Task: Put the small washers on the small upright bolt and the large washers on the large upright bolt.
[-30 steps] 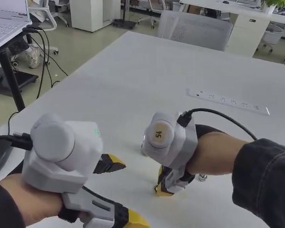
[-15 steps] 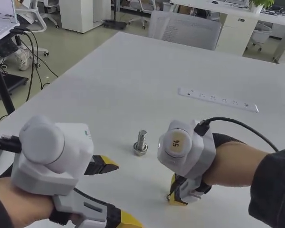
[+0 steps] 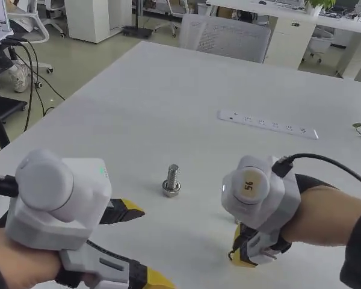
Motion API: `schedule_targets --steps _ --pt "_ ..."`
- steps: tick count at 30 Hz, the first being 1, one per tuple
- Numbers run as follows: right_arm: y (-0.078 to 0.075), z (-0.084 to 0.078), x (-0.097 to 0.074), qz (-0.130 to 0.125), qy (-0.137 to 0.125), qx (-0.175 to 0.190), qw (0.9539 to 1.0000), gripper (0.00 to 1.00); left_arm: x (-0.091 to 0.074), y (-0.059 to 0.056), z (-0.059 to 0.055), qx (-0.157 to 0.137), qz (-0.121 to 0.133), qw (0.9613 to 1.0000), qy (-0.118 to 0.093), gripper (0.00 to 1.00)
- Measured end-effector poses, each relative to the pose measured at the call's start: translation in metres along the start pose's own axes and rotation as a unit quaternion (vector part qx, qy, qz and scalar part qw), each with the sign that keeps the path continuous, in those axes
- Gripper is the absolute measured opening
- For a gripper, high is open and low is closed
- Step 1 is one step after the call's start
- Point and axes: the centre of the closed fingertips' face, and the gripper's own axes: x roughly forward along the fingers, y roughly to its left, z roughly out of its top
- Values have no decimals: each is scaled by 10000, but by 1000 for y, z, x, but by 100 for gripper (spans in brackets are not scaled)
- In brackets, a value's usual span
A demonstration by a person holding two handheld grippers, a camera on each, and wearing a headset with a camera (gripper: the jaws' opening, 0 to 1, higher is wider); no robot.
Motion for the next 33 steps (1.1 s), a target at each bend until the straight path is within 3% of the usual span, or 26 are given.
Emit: schedule_targets --steps 15,33 --pt "-19 -38 -21 -252 41 499 9984 14 0 0 0 11 -8 10000 32 72" --pt "-44 -23 -58 -499 -31 365 9981 15 -1 0 1 6 -20 10000 10 72"
